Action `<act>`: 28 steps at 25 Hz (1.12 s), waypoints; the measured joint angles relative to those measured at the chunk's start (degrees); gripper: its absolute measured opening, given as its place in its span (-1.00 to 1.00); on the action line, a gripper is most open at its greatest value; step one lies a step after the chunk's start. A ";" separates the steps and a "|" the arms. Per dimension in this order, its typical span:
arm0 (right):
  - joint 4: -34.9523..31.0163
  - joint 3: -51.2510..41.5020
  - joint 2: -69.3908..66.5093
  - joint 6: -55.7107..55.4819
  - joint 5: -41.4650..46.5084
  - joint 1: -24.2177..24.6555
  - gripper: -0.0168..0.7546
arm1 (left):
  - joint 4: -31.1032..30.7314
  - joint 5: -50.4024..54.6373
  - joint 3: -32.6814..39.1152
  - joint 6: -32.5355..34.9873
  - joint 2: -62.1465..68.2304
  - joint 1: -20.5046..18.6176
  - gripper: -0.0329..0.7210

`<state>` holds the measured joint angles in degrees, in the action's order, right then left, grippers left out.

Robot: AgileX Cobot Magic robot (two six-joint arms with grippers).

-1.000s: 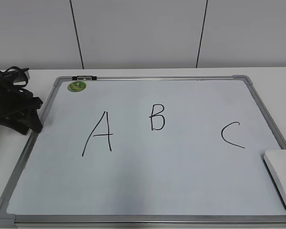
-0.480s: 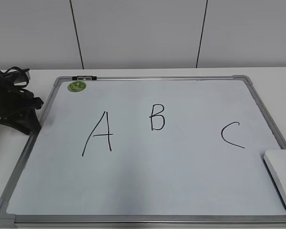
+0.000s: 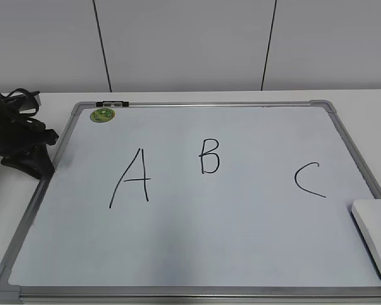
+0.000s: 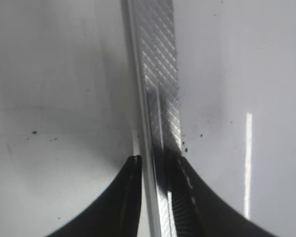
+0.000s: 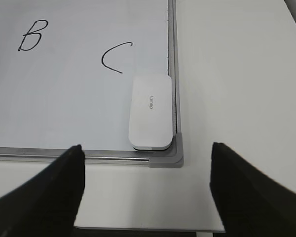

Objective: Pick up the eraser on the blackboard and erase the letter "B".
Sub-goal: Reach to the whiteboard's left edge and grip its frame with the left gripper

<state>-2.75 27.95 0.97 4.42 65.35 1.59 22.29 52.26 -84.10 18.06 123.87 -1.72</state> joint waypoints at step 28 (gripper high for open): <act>0.00 0.00 0.00 0.00 0.00 0.00 0.56 | 0.23 0.08 -0.09 0.00 0.00 0.00 -0.63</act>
<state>-2.75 27.95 0.97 4.42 65.35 1.59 22.53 52.34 -84.19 18.06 123.87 -1.72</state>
